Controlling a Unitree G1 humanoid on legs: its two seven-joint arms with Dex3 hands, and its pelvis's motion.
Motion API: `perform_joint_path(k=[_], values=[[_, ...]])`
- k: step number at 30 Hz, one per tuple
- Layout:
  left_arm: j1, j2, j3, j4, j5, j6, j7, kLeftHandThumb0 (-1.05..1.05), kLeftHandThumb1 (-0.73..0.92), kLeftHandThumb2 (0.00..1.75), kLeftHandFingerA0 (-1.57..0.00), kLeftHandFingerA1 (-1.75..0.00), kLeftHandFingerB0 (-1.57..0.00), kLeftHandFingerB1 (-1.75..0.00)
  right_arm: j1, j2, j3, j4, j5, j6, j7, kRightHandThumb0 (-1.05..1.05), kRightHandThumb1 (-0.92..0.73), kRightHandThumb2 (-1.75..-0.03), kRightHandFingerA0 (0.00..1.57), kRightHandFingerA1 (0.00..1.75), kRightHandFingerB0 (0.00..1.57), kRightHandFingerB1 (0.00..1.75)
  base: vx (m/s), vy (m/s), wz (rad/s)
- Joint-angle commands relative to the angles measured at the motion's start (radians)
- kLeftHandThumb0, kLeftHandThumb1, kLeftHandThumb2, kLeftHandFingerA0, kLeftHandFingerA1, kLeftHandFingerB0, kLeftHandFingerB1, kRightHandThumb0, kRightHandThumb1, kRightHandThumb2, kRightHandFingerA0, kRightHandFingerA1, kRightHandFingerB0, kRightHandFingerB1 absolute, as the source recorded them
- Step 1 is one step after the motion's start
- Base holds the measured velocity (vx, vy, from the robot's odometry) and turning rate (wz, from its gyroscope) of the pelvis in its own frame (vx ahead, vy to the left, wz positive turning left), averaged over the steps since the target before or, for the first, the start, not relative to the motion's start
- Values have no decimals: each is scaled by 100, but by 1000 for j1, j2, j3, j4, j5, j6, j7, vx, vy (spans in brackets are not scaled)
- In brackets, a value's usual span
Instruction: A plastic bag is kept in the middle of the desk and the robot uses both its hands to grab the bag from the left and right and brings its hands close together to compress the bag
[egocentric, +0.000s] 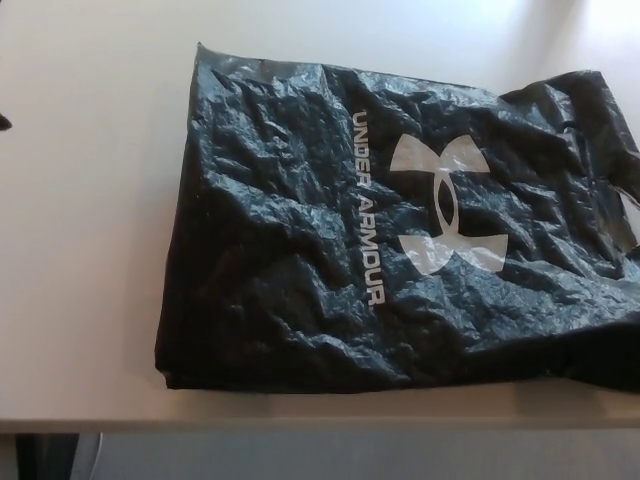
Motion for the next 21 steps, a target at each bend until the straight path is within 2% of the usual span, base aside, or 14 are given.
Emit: perform_joint_path(k=[1,4,7,10,15,16,18,21], values=[[-74,-34,-23,347,118,23,132,-31,68,60,-86,-132,-78,-97,-79,46,37,296,-73,81,-102,-33,-66,-59,92,74,79,61,0,0,0],[-67,-31,-49,516,173,1,173,-34,70,63,-79,-135,-77,-96,-85,73,51,418,-87,112,-138,-33,-65,-59,93,77,80,60,0,0,0],[-70,-36,-59,613,176,-2,194,-38,69,62,-80,-133,-79,-97,-88,74,76,499,-122,118,-177,-33,-65,-59,93,75,80,58,0,0,0],[-65,-43,-87,734,206,-30,230,-35,70,62,-80,-131,-79,-91,-70,80,104,620,-138,67,-181,-35,-66,-59,92,79,81,60,0,0,0],[-91,-41,-134,831,236,-27,269,-35,74,63,-77,-129,-76,-89,-84,106,135,690,-144,37,-202,-37,-65,-59,91,77,81,59,0,0,0],[-88,-46,-144,845,242,-25,278,-37,74,62,-74,-125,-75,-84,-84,119,143,698,-145,32,-204,-35,-67,-60,90,75,80,58,0,0,0],[-88,-73,-172,912,251,-25,306,-36,74,63,-76,-130,-74,-83,-86,177,172,725,-148,12,-216,-34,-67,-60,90,72,79,57,0,0,0],[-99,-83,-184,954,245,-47,321,-36,74,63,-76,-131,-75,-85,-91,187,184,750,-149,-10,-228,-34,-67,-60,90,72,78,57,-5,-5,-2]])
